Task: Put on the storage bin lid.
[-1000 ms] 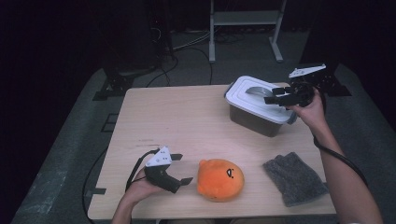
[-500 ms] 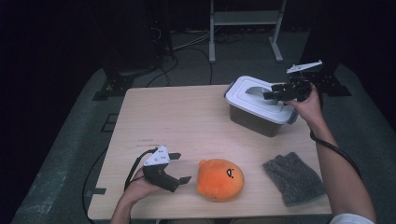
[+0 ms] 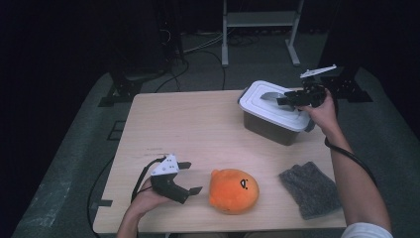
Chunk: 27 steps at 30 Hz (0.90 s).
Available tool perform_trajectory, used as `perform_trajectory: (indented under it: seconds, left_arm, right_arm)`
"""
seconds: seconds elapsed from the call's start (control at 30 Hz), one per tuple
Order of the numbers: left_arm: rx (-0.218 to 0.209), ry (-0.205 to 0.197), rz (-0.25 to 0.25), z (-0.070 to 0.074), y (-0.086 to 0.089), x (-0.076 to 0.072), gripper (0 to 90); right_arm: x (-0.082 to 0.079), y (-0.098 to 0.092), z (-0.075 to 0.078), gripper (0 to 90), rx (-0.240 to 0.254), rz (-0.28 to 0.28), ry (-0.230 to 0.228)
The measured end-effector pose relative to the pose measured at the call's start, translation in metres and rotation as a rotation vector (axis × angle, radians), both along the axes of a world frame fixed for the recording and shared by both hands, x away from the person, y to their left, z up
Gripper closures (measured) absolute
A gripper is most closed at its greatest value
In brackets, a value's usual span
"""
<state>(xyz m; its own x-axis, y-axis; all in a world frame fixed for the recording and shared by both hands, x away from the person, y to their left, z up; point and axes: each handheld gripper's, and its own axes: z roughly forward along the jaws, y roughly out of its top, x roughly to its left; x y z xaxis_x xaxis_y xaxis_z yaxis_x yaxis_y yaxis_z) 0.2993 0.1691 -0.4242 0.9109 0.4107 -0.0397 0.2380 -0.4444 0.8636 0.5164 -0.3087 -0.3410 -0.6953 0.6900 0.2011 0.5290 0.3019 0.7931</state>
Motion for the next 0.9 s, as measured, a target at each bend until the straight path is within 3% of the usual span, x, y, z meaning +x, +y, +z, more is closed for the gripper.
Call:
perform_trajectory:
  seconds: [0.4,0.9]
  left_arm:
    - [0.003,0.009,0.0,-0.001,0.0,0.0,7.9]
    - [0.006,0.016,-0.009,-0.002,-0.001,0.001,7.9]
  right_arm:
    - [0.003,0.006,0.0,54.0,-0.006,0.0,0.007]
    - [0.003,0.011,-0.002,61.2,-0.001,0.028,0.007]
